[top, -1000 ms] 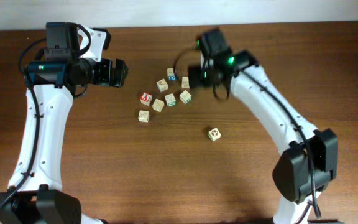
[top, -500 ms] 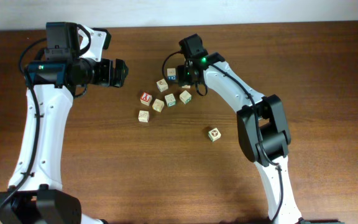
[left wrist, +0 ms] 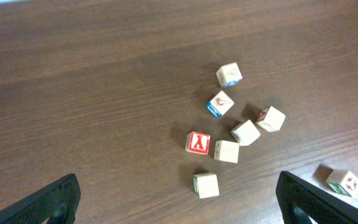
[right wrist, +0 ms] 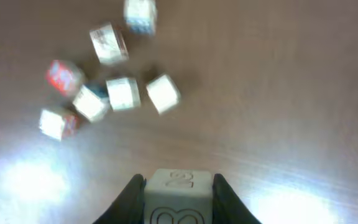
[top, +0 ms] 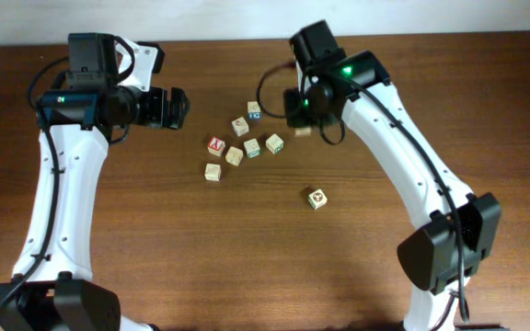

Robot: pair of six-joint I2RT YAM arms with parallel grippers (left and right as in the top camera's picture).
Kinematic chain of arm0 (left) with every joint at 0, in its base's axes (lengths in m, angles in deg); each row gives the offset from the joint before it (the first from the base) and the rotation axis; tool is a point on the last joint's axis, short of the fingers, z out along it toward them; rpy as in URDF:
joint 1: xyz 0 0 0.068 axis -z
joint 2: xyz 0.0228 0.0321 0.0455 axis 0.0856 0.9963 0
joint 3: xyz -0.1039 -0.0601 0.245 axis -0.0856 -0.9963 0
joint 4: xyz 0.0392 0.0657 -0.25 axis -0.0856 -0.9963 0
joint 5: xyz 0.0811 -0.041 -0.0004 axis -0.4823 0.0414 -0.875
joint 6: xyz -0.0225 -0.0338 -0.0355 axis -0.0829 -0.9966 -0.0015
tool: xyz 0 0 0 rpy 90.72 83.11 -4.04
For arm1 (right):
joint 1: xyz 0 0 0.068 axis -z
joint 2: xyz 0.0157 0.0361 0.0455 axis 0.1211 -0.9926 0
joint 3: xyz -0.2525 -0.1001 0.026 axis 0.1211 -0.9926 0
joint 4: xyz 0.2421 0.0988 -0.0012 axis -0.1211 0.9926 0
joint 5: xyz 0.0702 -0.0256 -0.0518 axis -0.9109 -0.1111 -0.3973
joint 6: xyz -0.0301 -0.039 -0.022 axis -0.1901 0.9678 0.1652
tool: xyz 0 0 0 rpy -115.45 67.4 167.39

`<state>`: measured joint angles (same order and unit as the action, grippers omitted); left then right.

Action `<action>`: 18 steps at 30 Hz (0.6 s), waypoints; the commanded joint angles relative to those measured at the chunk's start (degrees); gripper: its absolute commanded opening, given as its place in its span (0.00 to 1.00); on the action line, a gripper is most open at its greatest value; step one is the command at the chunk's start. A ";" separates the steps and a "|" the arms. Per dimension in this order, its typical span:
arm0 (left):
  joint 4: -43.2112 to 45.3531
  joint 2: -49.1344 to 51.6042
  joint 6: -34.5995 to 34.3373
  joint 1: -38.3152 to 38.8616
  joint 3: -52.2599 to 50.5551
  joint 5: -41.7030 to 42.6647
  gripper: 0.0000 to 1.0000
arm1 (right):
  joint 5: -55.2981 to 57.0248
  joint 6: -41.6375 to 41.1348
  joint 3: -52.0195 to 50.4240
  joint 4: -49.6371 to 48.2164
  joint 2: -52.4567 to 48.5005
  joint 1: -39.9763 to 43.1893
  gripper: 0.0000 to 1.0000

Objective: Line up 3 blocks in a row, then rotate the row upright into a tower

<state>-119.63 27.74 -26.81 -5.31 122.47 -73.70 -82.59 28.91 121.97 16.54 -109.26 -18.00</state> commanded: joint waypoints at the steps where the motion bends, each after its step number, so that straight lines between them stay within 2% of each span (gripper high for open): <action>1: 0.04 0.09 0.94 -0.13 1.18 0.63 0.99 | -4.31 -0.33 -8.87 -0.17 -3.32 -3.37 0.22; 4: 0.04 0.09 0.94 -0.13 1.18 0.63 0.99 | -3.37 -3.72 -22.67 -8.83 -3.32 -5.84 0.23; 7: 0.04 0.09 0.94 -0.13 1.18 0.63 0.99 | -1.29 -3.67 -28.46 -12.70 -3.32 -5.79 0.23; 10: 0.04 0.09 0.94 -0.13 1.18 0.63 0.99 | -1.31 -3.72 -28.81 -11.89 -3.32 -5.79 0.24; 11: 0.02 0.09 0.94 -0.13 1.18 0.63 0.99 | -1.31 -3.72 -28.81 -11.30 -3.32 -5.79 0.35; 13: 0.02 0.09 0.94 -0.13 1.18 0.63 0.99 | -1.31 -3.72 -28.81 -11.02 -3.32 -5.79 0.42; 16: 0.04 0.09 0.94 -0.13 1.18 0.63 0.99 | -1.31 -3.63 -26.69 -11.45 -3.32 -5.35 0.46; 18: 0.02 0.09 0.94 -0.13 1.18 0.63 0.99 | -1.29 -1.40 -19.30 -9.05 -3.30 -3.80 0.49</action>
<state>-119.78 27.81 -26.81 -5.31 122.50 -73.70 -84.84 25.77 96.49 6.83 -113.41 -23.37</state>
